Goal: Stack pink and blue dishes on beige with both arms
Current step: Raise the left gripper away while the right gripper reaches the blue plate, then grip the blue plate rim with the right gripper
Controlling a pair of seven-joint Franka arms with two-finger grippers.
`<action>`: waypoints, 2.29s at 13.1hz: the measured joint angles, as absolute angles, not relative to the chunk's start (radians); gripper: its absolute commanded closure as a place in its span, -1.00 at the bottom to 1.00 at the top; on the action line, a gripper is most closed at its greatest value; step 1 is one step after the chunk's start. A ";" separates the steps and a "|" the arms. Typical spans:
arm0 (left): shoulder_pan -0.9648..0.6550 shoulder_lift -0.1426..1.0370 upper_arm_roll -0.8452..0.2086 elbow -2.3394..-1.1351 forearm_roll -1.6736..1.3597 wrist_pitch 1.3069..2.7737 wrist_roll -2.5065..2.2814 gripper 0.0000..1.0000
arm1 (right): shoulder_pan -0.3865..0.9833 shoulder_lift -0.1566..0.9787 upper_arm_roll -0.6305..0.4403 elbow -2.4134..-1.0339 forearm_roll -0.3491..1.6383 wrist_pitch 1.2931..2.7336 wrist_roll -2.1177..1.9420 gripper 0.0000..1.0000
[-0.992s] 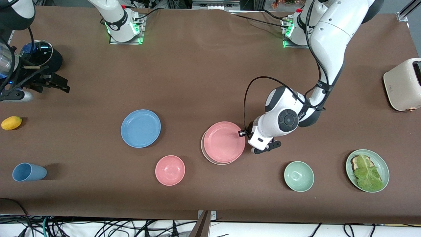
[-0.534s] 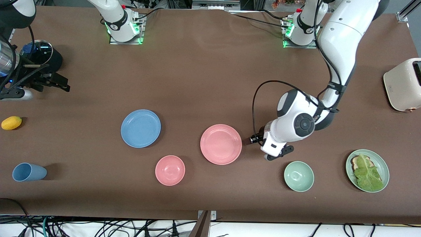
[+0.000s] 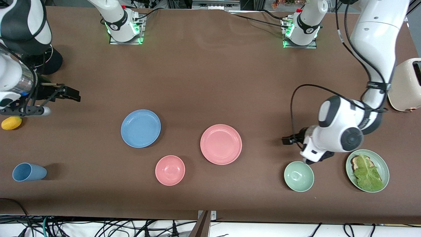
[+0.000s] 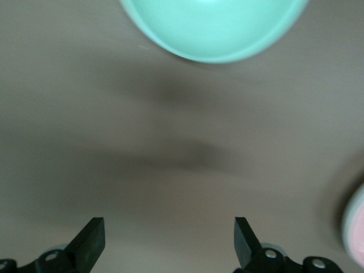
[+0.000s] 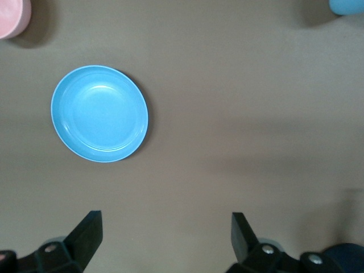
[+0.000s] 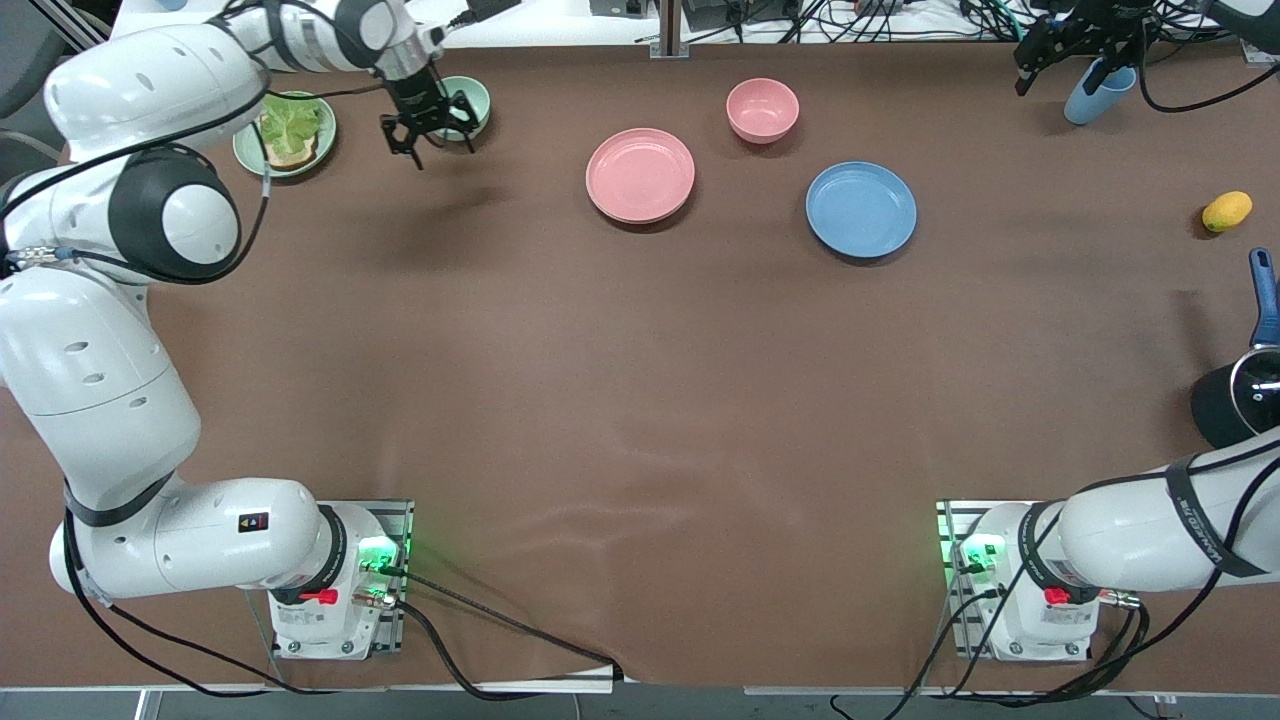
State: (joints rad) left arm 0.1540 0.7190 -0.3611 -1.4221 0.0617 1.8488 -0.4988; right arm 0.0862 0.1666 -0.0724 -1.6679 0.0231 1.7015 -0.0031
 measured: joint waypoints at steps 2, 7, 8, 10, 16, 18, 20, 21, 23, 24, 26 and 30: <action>0.212 0.708 -0.359 -1.422 0.087 1.803 -0.415 -1.00 | 0.106 0.188 -0.070 -1.667 0.023 1.701 -0.003 -1.00; 0.321 0.633 -0.357 -1.421 0.180 1.711 -0.147 -1.00 | 0.126 0.219 -0.069 -1.667 0.023 1.709 -0.006 -0.99; 0.336 0.605 -0.355 -1.420 0.181 1.688 -0.084 -1.00 | 0.136 0.236 -0.069 -1.667 0.024 1.725 -0.005 -0.99; 0.336 0.531 -0.325 -1.421 0.181 1.657 -0.019 -1.00 | 0.169 0.290 -0.066 -1.668 0.025 1.792 -0.001 -0.99; 0.156 0.297 -0.092 -1.468 0.015 1.620 0.002 -1.00 | 0.244 0.498 -0.068 -1.667 0.024 2.019 0.059 -0.99; 0.126 0.234 -0.083 -1.493 0.011 1.619 0.006 -1.00 | 0.241 0.521 -0.071 -1.674 0.024 2.056 0.059 -0.99; 0.084 0.177 -0.082 -1.516 0.011 1.618 0.006 -1.00 | 0.238 0.535 -0.075 -1.725 0.024 2.149 0.059 -0.99; 0.071 0.152 -0.081 -1.524 0.011 1.618 0.006 -1.00 | 0.237 0.539 -0.077 -1.764 0.024 2.204 0.059 -0.99; 0.065 0.107 -0.079 -1.540 0.011 1.618 0.006 -1.00 | 0.236 0.542 -0.081 -1.837 0.024 2.296 0.059 -0.91; 0.065 0.090 -0.076 -1.549 0.011 1.617 0.006 -1.00 | 0.236 0.542 -0.081 -1.862 0.024 2.325 0.059 -0.81; 0.065 0.080 -0.074 -1.557 0.011 1.603 0.006 -1.00 | 0.235 0.542 -0.081 -1.883 0.024 2.348 0.059 -0.61; 0.065 0.081 -0.073 -1.564 0.011 1.598 0.007 -1.00 | 0.232 0.542 -0.082 -1.888 0.025 2.353 0.059 -0.46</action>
